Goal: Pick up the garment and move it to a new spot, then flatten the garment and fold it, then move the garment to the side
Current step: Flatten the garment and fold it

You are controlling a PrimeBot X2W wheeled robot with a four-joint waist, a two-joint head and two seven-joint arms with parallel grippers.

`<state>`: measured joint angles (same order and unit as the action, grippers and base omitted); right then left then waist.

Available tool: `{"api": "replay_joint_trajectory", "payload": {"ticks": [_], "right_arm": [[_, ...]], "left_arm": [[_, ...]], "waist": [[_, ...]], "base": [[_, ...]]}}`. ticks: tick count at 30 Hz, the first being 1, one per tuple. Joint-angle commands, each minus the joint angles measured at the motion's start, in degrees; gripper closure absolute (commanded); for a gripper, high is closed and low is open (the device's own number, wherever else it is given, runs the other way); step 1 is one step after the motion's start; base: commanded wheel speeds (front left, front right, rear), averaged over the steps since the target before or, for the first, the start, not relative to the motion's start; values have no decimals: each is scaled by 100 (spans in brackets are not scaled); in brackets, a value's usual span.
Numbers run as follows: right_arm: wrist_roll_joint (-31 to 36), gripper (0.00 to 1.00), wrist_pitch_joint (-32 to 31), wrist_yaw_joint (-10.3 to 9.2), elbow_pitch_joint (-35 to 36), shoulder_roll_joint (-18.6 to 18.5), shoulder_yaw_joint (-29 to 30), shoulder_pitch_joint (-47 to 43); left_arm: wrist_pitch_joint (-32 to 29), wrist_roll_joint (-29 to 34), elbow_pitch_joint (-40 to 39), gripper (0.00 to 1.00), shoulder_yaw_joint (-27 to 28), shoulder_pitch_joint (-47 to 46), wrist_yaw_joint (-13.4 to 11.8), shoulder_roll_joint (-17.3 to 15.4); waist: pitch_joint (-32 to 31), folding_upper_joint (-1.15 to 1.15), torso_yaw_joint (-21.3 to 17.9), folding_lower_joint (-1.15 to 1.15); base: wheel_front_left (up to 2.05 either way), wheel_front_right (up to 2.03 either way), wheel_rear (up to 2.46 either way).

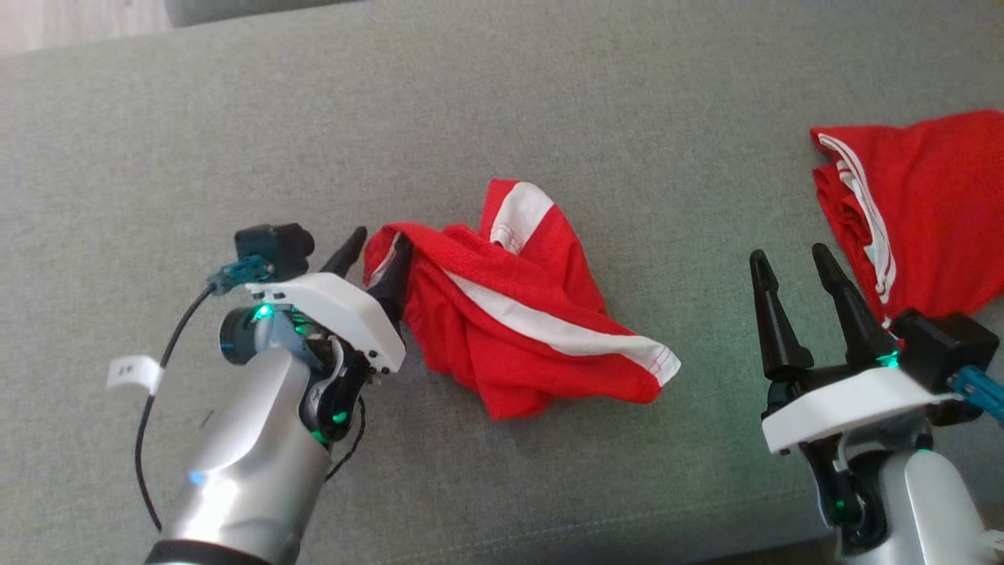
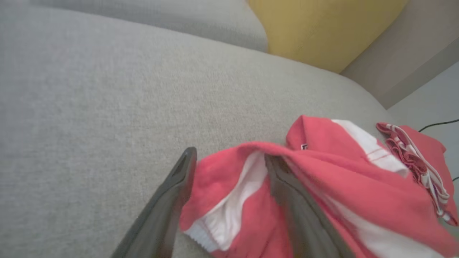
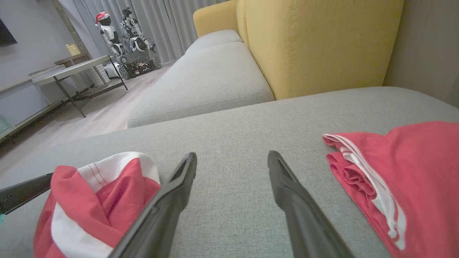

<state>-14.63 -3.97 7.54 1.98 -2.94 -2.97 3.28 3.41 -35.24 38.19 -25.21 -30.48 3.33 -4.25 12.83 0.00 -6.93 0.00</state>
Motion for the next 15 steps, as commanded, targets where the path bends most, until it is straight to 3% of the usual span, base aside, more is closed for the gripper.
{"api": "replay_joint_trajectory", "payload": {"ticks": [1, 9, 15], "right_arm": [[-1, 0, 56, -5, 182, -9, -108, 150], [46, 0, 4, -5, 220, -29, -107, 39], [89, 0, -53, -5, 280, -103, -132, -31]], "left_arm": [[202, 79, -169, 0, 162, -152, -26, -72], [791, 270, -774, 0, 152, 610, -346, -221], [998, 550, -1741, 0, 290, 1246, -823, -583]], "waist": [[-77, 0, 47, 0], [-385, 0, 253, 0], [-568, 0, 423, 0]], "base": [[0, 0, 0], [0, 0, 0], [0, 0, 0]]}}
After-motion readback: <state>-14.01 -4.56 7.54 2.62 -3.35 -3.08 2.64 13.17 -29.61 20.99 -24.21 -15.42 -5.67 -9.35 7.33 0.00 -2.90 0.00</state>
